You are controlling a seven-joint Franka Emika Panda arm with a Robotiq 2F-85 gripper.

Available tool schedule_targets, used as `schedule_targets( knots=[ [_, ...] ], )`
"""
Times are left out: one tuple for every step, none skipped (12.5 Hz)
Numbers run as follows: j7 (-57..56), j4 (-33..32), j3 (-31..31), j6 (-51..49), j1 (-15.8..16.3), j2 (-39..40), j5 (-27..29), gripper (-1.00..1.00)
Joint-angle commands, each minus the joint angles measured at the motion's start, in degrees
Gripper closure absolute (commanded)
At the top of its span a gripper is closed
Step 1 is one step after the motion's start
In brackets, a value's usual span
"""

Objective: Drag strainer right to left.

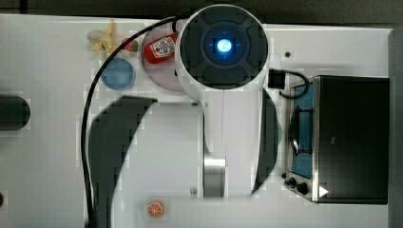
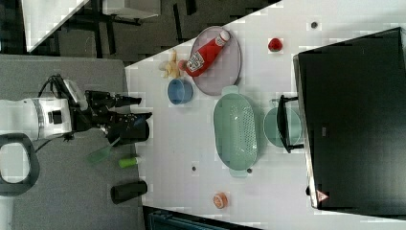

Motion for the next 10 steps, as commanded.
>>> schedule_targets(
  knots=[
    [2.31,-15.11,-1.53,-12.73,-2.1,-27.44,-0.59,-0.59],
    [2.31,-15.11,-1.53,-12.76,-2.1,-27.42,-0.59,-0.81],
    [2.31,-15.16,-1.49,-12.75,-2.1,-27.34,-0.59,-0.99],
    [2.31,-15.3,-1.44,-12.72,-2.07,-27.13,-0.59,-1.0],
    [2.31,-15.71,-1.34,-12.39,-2.02,-26.69,-0.57,-1.0],
    [2.31,-16.47,-1.17,-11.29,-1.97,-25.95,-0.56,-1.0],
    [2.35,-17.56,-0.83,-9.73,-1.94,-24.98,-0.56,-1.0],
    [2.85,-18.94,-0.37,-7.73,-1.94,-23.73,-0.56,-1.0],
    [4.27,-20.55,0.1,-5.29,-1.94,-22.16,-0.56,-1.0],
    [6.57,-22.22,0.45,-2.72,-1.94,-20.33,-0.56,-1.0]
  ],
)
